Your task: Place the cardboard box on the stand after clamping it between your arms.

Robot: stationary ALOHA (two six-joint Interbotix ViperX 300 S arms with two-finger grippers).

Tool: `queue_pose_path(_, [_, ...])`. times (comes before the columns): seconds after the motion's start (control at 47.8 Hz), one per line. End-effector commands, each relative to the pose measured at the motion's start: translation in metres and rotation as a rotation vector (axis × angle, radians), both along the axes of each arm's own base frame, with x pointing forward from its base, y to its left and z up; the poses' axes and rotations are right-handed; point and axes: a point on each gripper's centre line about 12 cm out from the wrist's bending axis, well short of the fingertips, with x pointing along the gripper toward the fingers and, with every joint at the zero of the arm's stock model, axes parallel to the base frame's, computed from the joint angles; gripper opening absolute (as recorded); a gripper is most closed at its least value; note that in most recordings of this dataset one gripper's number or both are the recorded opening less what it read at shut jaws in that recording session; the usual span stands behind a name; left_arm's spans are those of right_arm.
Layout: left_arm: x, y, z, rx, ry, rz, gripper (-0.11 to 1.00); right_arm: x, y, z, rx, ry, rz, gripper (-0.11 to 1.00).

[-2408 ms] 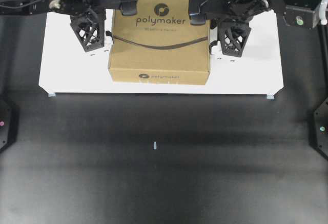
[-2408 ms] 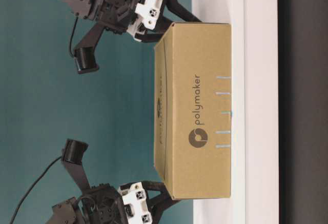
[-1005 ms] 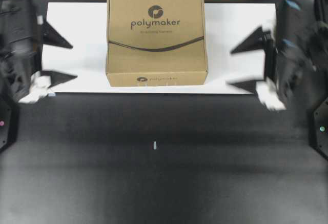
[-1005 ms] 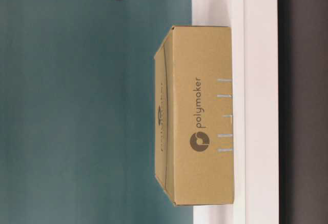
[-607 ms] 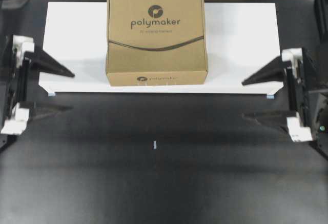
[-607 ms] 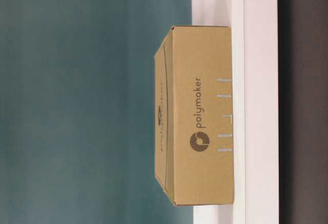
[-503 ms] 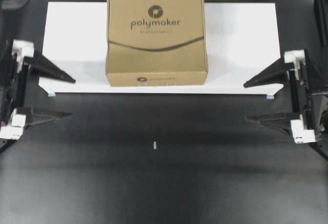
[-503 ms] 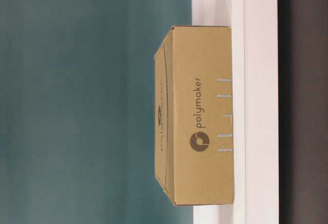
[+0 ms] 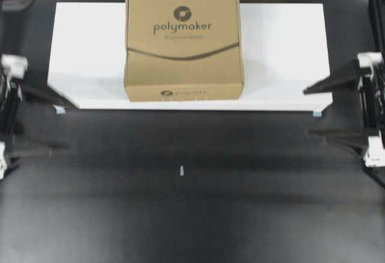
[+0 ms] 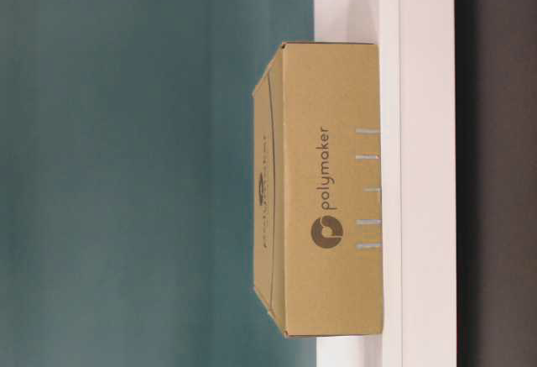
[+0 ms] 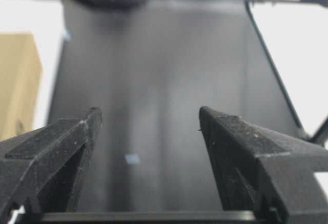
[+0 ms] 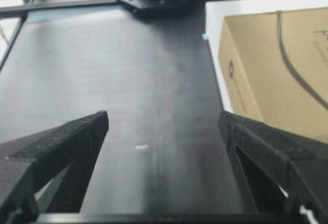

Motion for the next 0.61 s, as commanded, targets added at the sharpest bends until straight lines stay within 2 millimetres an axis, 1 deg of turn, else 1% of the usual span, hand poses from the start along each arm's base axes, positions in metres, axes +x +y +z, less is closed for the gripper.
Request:
queue_pose_path(0.0, [-0.001, -0.003, -0.001, -0.006, 0.028, -0.014, 0.74, -0.004, 0.005, -0.004, 0.019, -0.005, 0.023, 0.84])
queue_pose_path(0.188, [-0.014, -0.003, 0.000, -0.012, 0.038, -0.016, 0.74, -0.018, 0.005, -0.006, 0.049, -0.042, 0.024, 0.84])
queue_pose_path(0.314, [-0.023, -0.001, -0.015, -0.015, 0.088, -0.011, 0.74, -0.025, 0.004, -0.003, 0.055, -0.074, 0.022, 0.84])
queue_pose_path(0.377, [-0.025, -0.001, -0.018, -0.025, 0.095, -0.007, 0.74, -0.027, 0.004, -0.003, 0.055, -0.082, 0.021, 0.84])
queue_pose_path(0.586, [-0.027, 0.000, -0.020, -0.025, 0.098, -0.007, 0.74, -0.029, 0.003, -0.011, 0.055, -0.068, 0.018, 0.84])
